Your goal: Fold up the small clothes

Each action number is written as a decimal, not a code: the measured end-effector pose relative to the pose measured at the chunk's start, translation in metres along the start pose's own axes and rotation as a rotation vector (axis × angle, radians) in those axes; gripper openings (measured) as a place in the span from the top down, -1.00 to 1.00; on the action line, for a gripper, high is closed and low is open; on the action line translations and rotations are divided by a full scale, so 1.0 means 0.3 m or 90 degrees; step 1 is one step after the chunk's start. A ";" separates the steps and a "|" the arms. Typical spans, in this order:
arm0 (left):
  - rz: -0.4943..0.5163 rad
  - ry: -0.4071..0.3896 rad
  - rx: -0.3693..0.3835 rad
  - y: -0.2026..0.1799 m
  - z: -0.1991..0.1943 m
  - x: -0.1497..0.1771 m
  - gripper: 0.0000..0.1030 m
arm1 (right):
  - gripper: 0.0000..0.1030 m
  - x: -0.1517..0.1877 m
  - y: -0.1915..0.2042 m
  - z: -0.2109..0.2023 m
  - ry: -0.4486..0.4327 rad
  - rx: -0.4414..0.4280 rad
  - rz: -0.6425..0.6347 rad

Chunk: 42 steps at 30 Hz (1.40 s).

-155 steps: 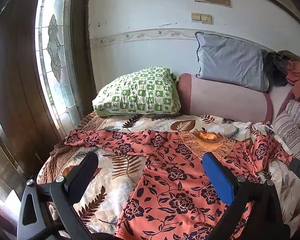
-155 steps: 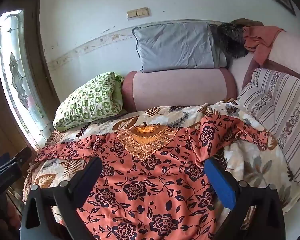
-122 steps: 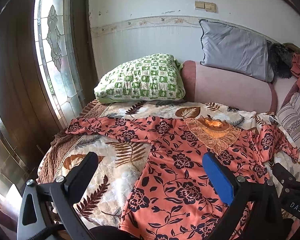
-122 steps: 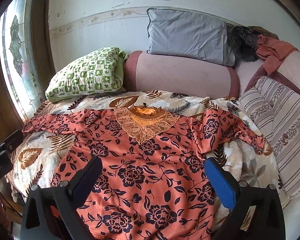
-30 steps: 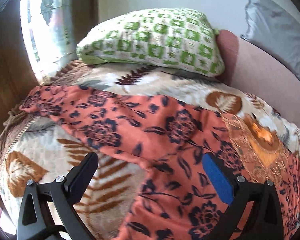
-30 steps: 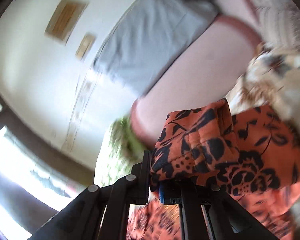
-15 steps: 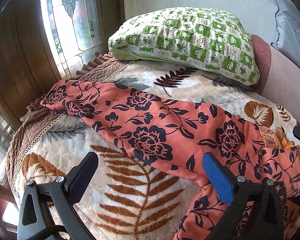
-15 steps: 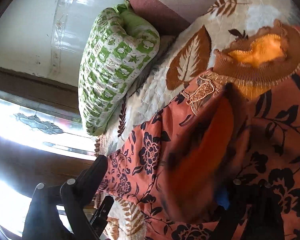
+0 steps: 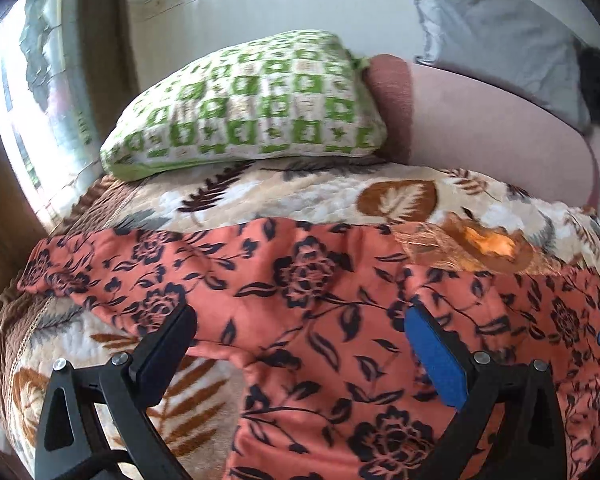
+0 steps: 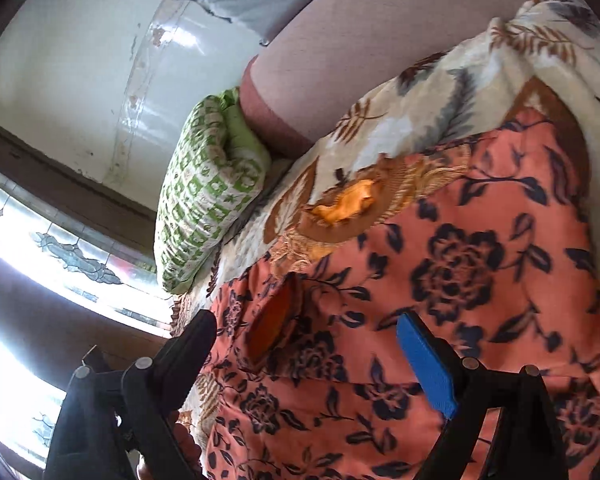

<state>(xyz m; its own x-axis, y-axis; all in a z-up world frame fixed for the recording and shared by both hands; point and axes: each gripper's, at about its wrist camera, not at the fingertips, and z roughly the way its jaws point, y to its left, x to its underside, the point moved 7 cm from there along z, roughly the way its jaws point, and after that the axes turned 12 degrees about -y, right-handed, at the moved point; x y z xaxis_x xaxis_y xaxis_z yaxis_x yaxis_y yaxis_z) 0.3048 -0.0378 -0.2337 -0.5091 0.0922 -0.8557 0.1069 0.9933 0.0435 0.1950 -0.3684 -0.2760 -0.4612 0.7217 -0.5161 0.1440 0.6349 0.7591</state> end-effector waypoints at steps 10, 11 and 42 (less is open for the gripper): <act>0.153 -0.018 -0.038 -0.229 0.046 0.049 -1.00 | 0.35 -0.020 -0.397 -0.015 0.016 0.069 0.216; 0.146 -0.007 -0.046 -0.219 0.063 0.060 -1.00 | 0.36 -0.029 -0.395 -0.015 0.019 0.070 0.215; 0.228 0.088 -0.036 -0.329 0.041 0.126 -0.90 | 0.33 0.068 -0.243 0.070 0.113 0.079 0.098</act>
<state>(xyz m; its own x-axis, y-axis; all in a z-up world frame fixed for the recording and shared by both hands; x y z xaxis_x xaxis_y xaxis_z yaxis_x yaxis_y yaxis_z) 0.2855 -0.1333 -0.2767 -0.5590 0.4391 -0.7033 0.2543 0.8982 0.3587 0.1935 -0.3942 -0.3500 -0.5704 0.7594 -0.3130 0.3253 0.5588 0.7628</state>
